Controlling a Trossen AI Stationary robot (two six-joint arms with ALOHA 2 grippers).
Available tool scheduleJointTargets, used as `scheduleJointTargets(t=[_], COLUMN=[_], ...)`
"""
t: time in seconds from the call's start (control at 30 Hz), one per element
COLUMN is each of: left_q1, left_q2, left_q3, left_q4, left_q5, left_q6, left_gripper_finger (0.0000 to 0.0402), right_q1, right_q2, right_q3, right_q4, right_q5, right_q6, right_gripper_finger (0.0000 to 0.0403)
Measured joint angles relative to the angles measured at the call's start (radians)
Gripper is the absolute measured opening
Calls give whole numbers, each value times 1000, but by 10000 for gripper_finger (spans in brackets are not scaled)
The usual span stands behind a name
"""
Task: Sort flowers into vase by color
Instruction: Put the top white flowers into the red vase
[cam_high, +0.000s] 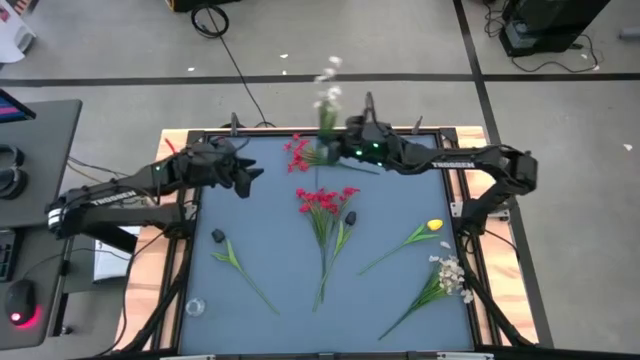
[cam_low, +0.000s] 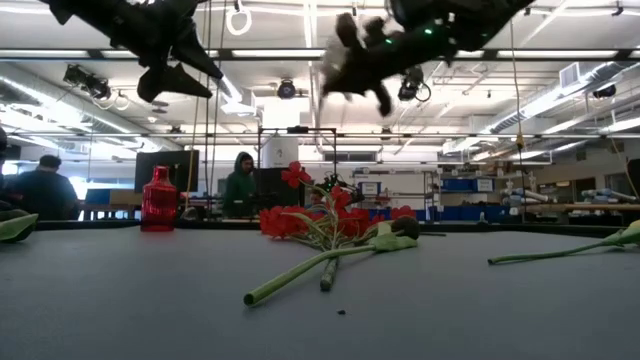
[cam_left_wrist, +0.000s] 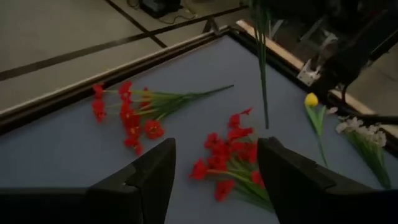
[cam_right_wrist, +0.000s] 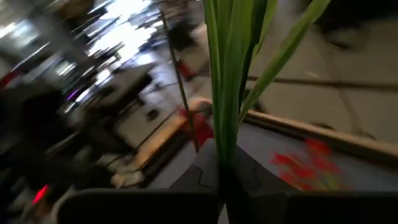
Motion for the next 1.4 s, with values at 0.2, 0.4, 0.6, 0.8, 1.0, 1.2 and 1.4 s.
scheduleJointTargets(t=[0.2,0.4,0.6,0.8,1.0,1.2,1.4], left_q1=[48,57,56,56,56,57,102], left_q2=[-30,-95,-197,-276,-284,-284,-283], left_q3=[13,13,13,13,14,14,14], left_q4=[10,7,-38,-86,-105,-103,-100], left_q5=[2,-17,-38,-52,-52,-53,-53], left_q6=[-2,-5,23,92,165,212,232], left_gripper_finger=[231,231,231,231,231,231,231], right_q1=[-3,-8,-8,0,9,7,12], right_q2=[152,257,365,476,559,578,580], right_q3=[245,408,539,684,798,838,839], right_q4=[10,49,123,124,122,123,116], right_q5=[-213,-341,-410,-482,-505,-529,-532], right_q6=[-215,-377,-442,-444,-481,-489,-525], right_gripper_finger=[8,8,8,8,8,9,9])
